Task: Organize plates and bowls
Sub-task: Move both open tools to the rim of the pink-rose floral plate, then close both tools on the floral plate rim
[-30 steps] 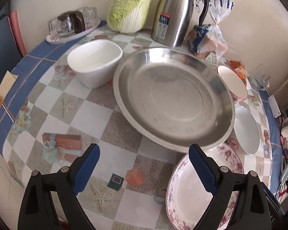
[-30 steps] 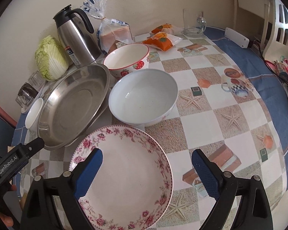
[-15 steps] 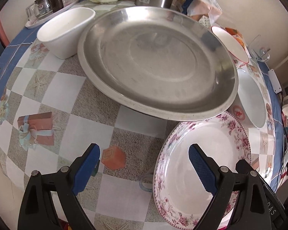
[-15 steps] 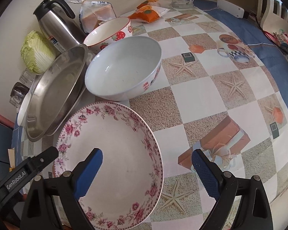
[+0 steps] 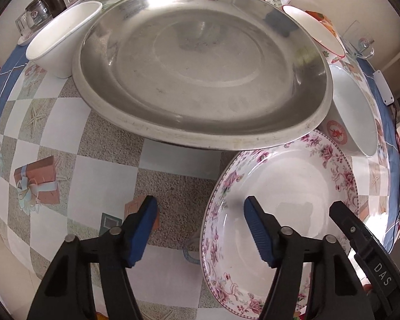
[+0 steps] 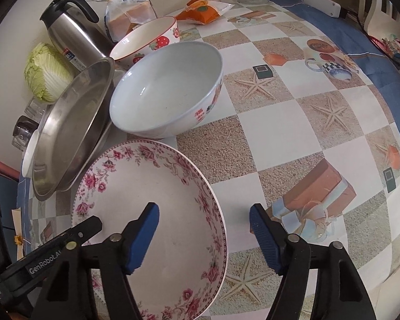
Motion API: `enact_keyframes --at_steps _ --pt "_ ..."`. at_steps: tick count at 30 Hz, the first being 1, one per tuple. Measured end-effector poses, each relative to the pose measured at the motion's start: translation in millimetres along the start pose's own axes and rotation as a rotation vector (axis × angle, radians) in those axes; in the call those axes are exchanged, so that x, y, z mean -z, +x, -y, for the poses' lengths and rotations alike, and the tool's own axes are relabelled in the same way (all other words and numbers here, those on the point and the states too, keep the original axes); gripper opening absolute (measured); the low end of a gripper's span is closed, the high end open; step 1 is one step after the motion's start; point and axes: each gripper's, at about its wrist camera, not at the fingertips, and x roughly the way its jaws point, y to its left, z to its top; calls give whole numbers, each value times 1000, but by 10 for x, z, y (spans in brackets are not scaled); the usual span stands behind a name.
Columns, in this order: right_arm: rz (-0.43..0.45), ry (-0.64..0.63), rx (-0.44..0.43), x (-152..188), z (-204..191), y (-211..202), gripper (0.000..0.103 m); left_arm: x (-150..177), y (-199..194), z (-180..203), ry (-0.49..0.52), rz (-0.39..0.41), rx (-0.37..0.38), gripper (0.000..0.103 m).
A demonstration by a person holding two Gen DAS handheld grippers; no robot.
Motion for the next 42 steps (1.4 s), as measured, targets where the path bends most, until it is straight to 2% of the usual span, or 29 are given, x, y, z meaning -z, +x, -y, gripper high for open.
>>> enact_keyframes --at_steps 2,7,11,15,21,26,42 --pt "1 2 -11 -20 -4 28 60 -13 -10 9 2 5 1 56" --pt "-6 1 -16 -38 -35 35 35 -17 -12 24 -1 8 30 46" --pt "-6 19 -8 -40 28 50 25 -2 -39 118 14 7 67 35" --pt "-4 50 -31 -43 90 70 23 4 -20 194 24 13 84 32" --pt "-2 63 -47 -23 119 77 22 10 -16 47 -20 12 133 25" --pt "-6 97 -89 -1 291 30 17 22 -63 41 -20 20 151 21" --pt "23 120 -137 142 496 -236 13 107 -275 -65 -4 36 195 21"
